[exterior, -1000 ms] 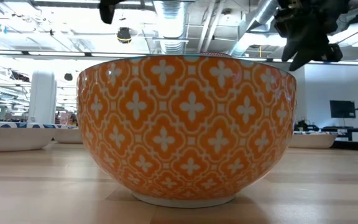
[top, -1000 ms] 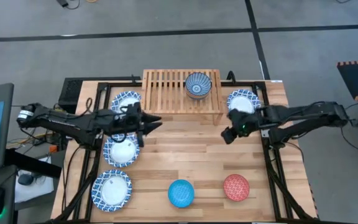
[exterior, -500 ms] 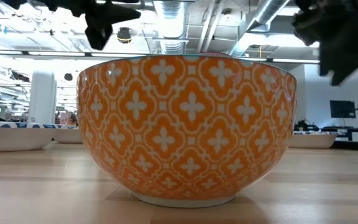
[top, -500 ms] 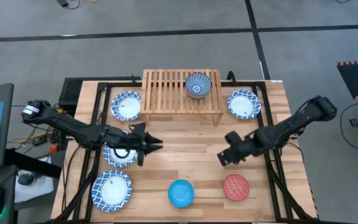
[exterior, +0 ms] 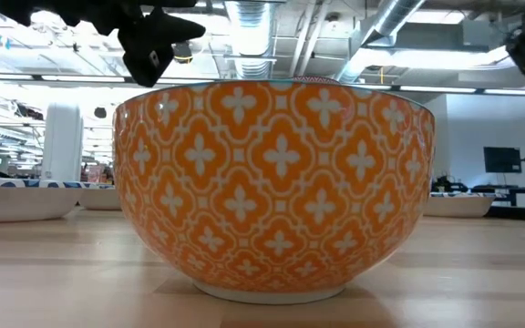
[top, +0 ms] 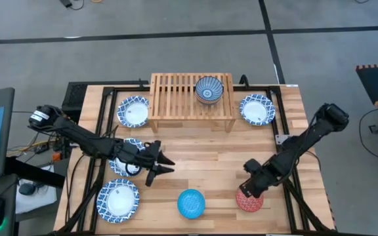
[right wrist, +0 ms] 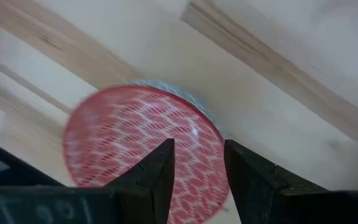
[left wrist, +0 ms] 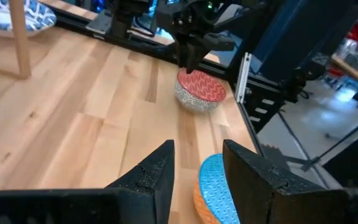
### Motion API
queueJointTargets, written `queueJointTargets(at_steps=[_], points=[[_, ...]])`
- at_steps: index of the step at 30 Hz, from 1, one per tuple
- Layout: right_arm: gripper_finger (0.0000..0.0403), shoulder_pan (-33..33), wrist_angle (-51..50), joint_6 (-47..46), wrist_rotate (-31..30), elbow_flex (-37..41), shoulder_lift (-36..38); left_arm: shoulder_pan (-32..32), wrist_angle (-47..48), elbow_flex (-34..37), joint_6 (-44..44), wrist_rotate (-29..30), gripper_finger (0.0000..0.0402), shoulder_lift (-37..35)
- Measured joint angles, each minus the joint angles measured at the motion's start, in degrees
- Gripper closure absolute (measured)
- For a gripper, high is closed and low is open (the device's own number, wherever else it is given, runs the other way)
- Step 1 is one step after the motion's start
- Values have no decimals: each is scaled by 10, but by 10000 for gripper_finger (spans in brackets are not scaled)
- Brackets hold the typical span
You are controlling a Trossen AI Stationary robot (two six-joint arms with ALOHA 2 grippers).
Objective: Place and stack bowls onto a shelf
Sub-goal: Stack the red bowl on top of the blue bowl
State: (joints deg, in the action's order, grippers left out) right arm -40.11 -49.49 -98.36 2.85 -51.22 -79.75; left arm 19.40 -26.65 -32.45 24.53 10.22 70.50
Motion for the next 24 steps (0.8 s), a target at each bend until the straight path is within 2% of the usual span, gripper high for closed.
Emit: queueJointTargets(at_steps=[5, 10, 17, 24], points=[[239, -15, -30, -1, -5, 0, -1, -3, 1, 0, -15, 24, 261, 0], [239, -18, -4, 29, -15, 0, -13, -9, 2, 0, -15, 33, 248, 0], [239, -8, -31, 66, -15, 0, -48, -9, 1, 0, -14, 62, 246, 0], [240, -1, -6, 97, -14, 0, -57, -15, 2, 0, -16, 66, 246, 0]])
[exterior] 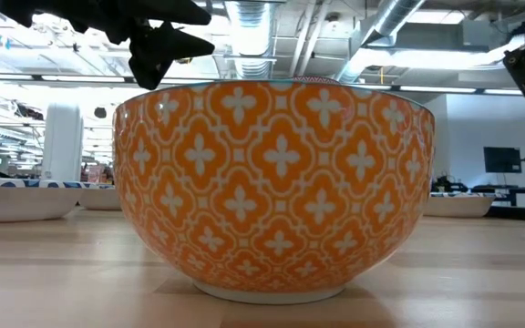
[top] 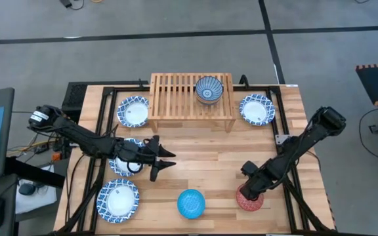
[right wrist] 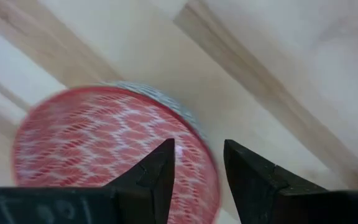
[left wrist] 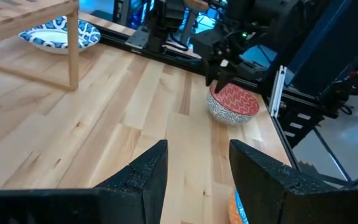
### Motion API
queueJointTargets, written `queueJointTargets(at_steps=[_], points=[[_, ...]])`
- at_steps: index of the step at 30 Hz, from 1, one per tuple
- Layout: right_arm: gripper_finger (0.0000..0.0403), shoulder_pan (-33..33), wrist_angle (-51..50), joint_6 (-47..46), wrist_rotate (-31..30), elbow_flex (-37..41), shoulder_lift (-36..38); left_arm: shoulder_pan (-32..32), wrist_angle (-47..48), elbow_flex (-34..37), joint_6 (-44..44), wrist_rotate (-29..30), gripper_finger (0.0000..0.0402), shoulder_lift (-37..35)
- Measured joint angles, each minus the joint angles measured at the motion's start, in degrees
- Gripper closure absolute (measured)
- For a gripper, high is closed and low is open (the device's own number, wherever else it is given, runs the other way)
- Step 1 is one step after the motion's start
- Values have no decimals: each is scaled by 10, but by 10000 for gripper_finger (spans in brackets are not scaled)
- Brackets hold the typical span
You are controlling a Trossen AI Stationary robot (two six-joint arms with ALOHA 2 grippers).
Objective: Place and stack bowls onto a shelf
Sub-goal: Stack the red bowl on top of the blue bowl
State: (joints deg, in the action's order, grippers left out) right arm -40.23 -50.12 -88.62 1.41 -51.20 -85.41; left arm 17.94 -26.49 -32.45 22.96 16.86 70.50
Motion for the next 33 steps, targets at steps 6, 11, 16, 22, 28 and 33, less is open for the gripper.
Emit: queueJointTargets(at_steps=[6, 11, 16, 22, 28, 33], points=[[260, 0, 8, 0, 0, 8, 0, -15, 0, 0, 1, 1, 246, 0], [279, -1, 44, -17, 5, 50, 0, -20, 0, 0, 1, 1, 246, 0], [303, 2, 75, -10, 19, 72, 1, -20, 0, 0, 1, 1, 246, 0], [365, 13, 82, 9, 24, 74, 12, -20, -1, 0, 2, 1, 246, 0], [364, 69, 27, 59, -30, 54, 77, -24, -18, 0, 3, 4, 246, 0], [364, 155, -54, 171, -61, -8, 139, -33, -41, 0, 3, 4, 246, 0]])
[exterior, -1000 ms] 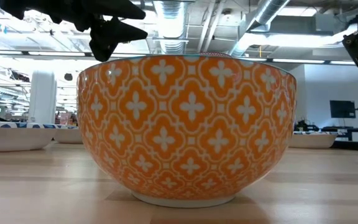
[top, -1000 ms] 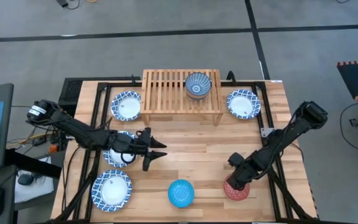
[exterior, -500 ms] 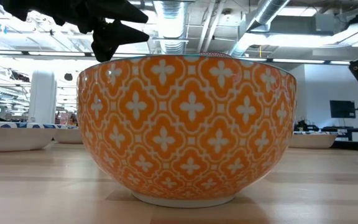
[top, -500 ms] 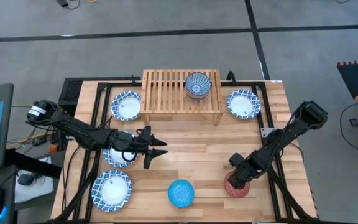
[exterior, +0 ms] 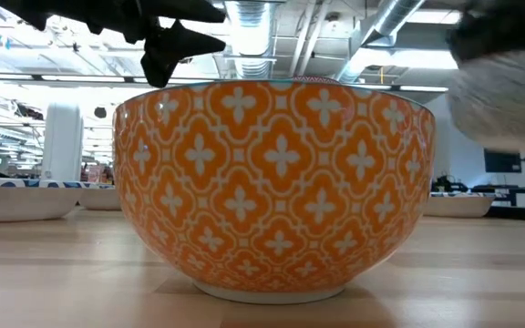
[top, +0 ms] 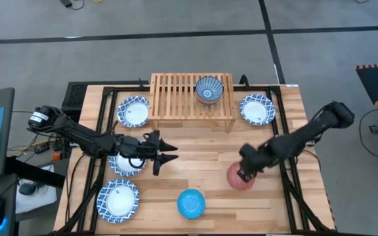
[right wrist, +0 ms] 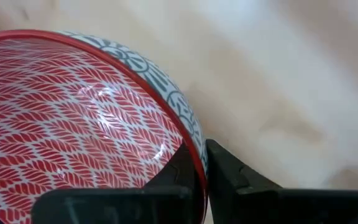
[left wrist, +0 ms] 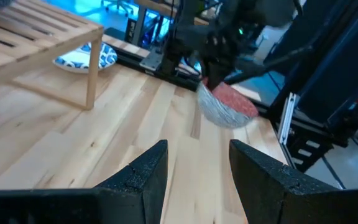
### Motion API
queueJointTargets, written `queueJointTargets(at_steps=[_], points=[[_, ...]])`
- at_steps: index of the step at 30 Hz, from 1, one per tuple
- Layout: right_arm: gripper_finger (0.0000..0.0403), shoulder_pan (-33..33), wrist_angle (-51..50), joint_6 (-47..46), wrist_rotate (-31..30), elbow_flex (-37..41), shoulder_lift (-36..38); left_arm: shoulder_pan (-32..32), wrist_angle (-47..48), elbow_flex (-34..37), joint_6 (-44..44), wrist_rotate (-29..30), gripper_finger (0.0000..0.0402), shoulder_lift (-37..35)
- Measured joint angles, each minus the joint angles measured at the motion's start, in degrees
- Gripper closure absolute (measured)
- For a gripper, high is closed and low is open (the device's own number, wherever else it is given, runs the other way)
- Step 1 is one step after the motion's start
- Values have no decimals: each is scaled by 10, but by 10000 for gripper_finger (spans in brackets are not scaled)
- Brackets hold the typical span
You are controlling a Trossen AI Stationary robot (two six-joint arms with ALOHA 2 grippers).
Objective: Place and stack bowls onto a shelf
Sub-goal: Stack the red bowl on top of the blue bowl
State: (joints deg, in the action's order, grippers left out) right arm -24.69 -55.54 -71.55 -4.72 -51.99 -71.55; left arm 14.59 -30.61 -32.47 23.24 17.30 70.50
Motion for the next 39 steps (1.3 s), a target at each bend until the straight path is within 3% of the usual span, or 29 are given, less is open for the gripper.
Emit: queueJointTargets(at_steps=[4, 8, 18, 26, 35, 39], points=[[364, 93, -29, 112, -37, -64, 31, -6, -8, 0, 1, 0, 246, 0], [364, 197, -45, 254, -34, -139, 27, -7, -9, 0, 5, 1, 246, 0], [364, 416, -14, 526, -34, -367, -79, -6, -5, 0, 28, 16, 246, 0], [364, 521, 9, 590, -31, -489, -184, -6, 24, 0, 59, 16, 246, 0], [362, 561, -65, 580, -25, -524, -246, 4, 34, 0, 90, 21, 246, 0], [330, 574, -80, 575, -19, -528, -254, 5, 40, 0, 90, 25, 246, 0]])
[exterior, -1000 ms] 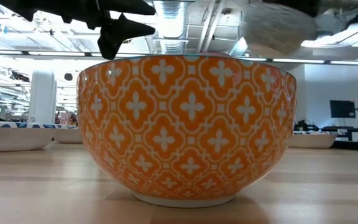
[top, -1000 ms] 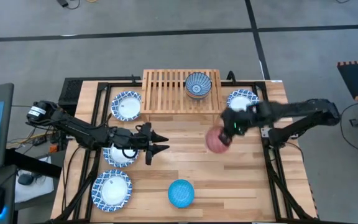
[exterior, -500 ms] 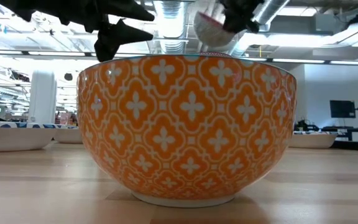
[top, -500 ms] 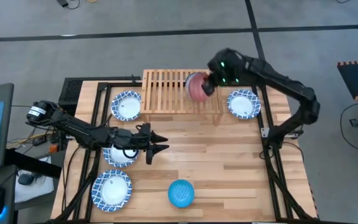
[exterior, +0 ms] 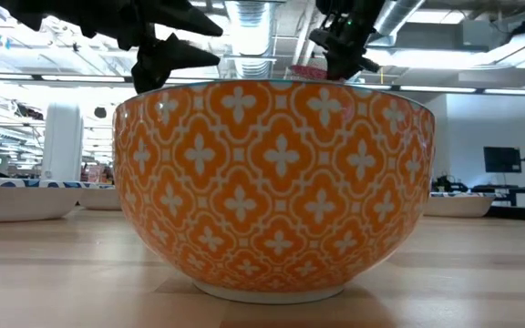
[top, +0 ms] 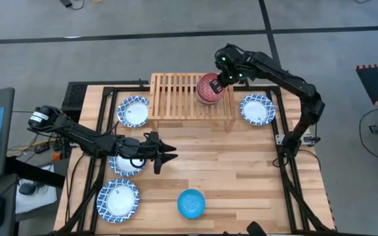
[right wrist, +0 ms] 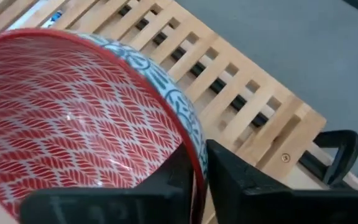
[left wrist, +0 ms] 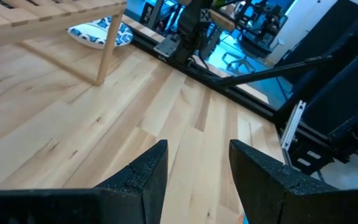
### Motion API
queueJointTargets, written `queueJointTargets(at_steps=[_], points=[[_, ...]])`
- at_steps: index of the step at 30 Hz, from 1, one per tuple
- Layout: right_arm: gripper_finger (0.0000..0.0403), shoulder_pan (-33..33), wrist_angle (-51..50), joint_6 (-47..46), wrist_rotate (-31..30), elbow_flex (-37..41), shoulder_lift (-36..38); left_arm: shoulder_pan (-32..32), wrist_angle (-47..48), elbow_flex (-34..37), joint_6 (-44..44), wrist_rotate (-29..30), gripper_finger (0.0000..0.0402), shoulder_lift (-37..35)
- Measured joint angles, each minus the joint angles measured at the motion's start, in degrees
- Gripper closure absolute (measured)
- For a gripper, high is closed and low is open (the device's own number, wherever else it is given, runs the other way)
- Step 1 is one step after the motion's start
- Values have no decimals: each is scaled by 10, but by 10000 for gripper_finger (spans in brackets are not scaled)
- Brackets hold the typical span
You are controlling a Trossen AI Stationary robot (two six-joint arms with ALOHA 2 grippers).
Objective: Place and stack bowls onto a shelf
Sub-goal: Stack the red bowl on top of the blue bowl
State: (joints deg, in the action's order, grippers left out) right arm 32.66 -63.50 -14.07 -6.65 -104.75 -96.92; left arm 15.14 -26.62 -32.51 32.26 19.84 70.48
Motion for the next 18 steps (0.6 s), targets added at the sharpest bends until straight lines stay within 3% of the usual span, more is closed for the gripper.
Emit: queueJointTargets(at_steps=[12, 18], points=[[217, 13, 63, 4, 7, -1, 29, 0, 3, 0, 4, 1, 246, 0], [206, 13, 81, -1, 4, -1, 29, 0, 3, 0, 6, 6, 246, 0]])
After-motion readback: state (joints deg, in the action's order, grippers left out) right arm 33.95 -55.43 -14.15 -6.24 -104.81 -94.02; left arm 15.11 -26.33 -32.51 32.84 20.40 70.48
